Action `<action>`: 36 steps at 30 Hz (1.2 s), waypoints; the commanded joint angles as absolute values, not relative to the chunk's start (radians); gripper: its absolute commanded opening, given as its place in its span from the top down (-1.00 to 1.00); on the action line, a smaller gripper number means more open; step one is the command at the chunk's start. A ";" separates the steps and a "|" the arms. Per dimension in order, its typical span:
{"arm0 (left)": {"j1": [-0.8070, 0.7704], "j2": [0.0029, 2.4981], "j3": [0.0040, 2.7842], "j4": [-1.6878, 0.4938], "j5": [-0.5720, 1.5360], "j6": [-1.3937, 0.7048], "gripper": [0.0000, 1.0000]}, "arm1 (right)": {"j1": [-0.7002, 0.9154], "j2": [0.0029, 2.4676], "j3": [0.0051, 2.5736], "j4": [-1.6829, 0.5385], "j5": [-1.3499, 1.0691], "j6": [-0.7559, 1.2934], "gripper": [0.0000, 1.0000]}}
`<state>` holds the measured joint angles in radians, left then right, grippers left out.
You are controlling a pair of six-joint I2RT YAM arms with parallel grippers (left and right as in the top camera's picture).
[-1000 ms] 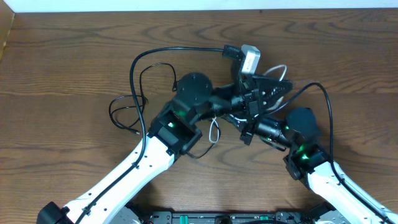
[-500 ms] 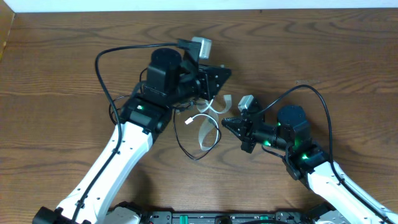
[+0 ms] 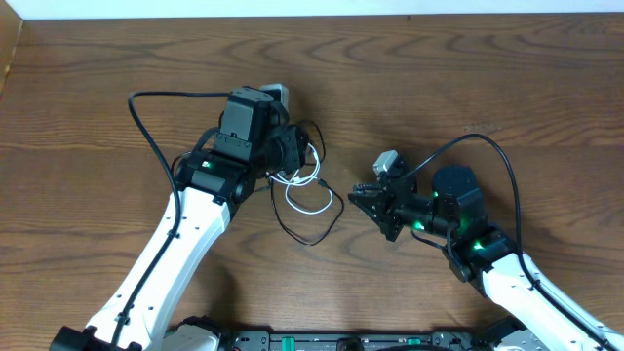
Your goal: Untangle cables
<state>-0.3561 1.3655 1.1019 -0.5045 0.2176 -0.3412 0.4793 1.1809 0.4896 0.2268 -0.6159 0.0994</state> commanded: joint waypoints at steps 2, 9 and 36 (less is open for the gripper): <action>-0.355 1.364 1.103 -0.592 -0.020 -0.308 0.13 | 0.485 1.181 0.495 0.167 -0.542 0.099 0.55; -0.355 1.459 1.084 -0.581 -0.148 -0.308 0.00 | 0.485 1.181 0.495 0.092 -0.470 0.100 0.39; -0.344 1.908 1.085 -0.320 -0.176 -0.307 -0.12 | 0.485 1.181 0.495 0.064 -0.469 0.100 0.38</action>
<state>-0.3485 1.8915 1.0943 -0.3202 -0.2066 -0.3134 0.4793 1.1809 0.4896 0.0666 -0.4736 0.1020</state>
